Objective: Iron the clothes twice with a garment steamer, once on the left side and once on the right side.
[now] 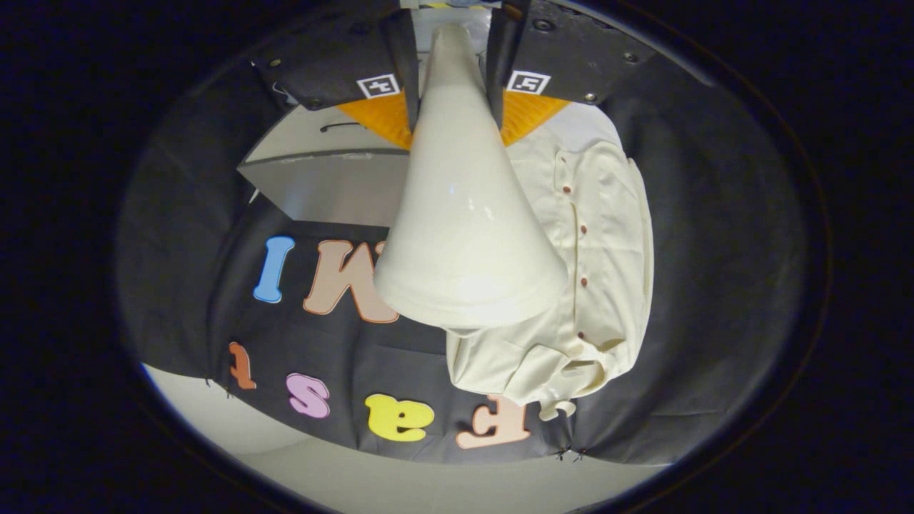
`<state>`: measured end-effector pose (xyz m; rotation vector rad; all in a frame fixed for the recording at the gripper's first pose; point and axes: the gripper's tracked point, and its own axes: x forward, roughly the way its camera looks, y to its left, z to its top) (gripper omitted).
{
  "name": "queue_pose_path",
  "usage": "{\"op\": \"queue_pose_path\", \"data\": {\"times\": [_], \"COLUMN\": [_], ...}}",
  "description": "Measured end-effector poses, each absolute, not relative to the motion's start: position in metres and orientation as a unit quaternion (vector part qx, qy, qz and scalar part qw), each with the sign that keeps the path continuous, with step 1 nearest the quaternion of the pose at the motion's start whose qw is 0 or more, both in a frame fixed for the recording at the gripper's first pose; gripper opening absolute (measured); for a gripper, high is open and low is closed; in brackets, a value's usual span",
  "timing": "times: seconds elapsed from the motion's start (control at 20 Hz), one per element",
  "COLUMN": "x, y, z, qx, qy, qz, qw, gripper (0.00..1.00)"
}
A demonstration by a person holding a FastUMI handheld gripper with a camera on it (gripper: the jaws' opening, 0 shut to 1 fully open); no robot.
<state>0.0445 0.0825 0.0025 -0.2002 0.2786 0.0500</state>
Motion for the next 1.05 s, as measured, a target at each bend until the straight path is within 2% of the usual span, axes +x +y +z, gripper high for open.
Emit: {"op": "queue_pose_path", "data": {"times": [0.45, 1.05], "x": [0.047, 0.045], "y": [0.117, 0.131], "z": [0.017, 0.034], "qx": [-0.072, -0.062], "qy": [0.072, 0.043], "qz": [0.054, 0.054], "qw": [0.993, 0.996], "gripper": [0.40, 0.40]}}
